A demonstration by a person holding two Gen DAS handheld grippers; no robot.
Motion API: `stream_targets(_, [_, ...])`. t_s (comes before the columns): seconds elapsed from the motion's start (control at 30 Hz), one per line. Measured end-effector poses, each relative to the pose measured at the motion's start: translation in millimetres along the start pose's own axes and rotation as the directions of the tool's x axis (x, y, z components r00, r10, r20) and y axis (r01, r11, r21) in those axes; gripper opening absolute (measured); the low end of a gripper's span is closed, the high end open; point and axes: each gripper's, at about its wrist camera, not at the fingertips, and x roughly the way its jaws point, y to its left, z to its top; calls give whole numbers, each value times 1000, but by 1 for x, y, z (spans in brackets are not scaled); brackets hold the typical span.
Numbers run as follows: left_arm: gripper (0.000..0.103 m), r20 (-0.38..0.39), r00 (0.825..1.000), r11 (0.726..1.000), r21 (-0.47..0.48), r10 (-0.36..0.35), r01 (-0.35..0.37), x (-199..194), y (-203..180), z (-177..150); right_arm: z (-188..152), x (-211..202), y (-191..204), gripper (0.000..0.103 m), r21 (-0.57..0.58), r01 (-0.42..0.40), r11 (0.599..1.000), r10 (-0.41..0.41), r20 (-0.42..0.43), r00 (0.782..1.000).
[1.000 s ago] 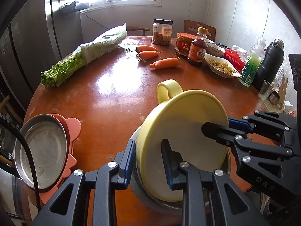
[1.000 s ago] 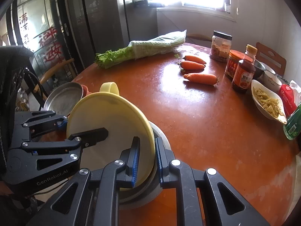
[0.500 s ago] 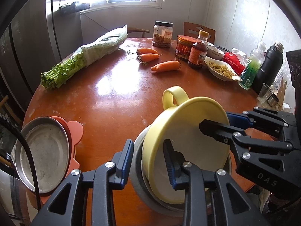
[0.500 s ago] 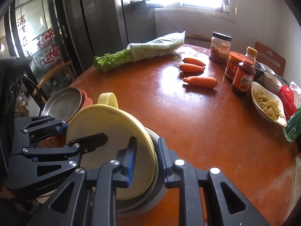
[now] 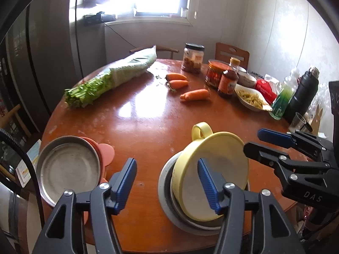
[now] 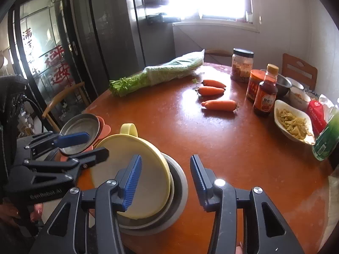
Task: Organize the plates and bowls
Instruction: 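Open the right gripper and withdraw it from the yellow bowl, then grasp the rim of the steel basin stack with both grippers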
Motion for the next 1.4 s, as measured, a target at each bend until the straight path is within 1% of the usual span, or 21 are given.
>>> stream_targets(0.17, [67, 7, 1000, 1000, -13, 1, -1, -8, 2, -6, -6, -9, -4, 60, 13, 11, 1000, -11, 13, 1000])
stream_targets(0.23, [70, -1, 1000, 1000, -19, -6, 6, -7, 3, -11, -11, -8, -6, 64, 24, 10, 1000, -10, 2, 1000])
stream_targets(0.47, [73, -51, 998, 996, -80, -33, 29, 7, 11, -31, -38, 10, -18, 64, 97, -4, 995, 11, -69, 998])
stream_targets(0.6, [75, -68, 998, 996, -87, -13, 7, 13, 11, -38, -46, 17, -22, 64, 136, -15, 991, 26, -84, 996])
stream_targets(0.77, [75, -87, 996, 996, -95, -4, -4, 22, 8, -42, -49, 23, -21, 65, 144, -18, 989, 32, -95, 995])
stream_targets(0.9, [76, -108, 994, 994, -109, -16, 4, 32, 8, -44, -51, 30, -20, 65, 149, -20, 989, 36, -108, 993])
stream_targets(1.4, [76, -172, 985, 994, -110, -29, 10, 58, 0, -50, -56, 49, -26, 65, 193, -63, 979, 90, -132, 987])
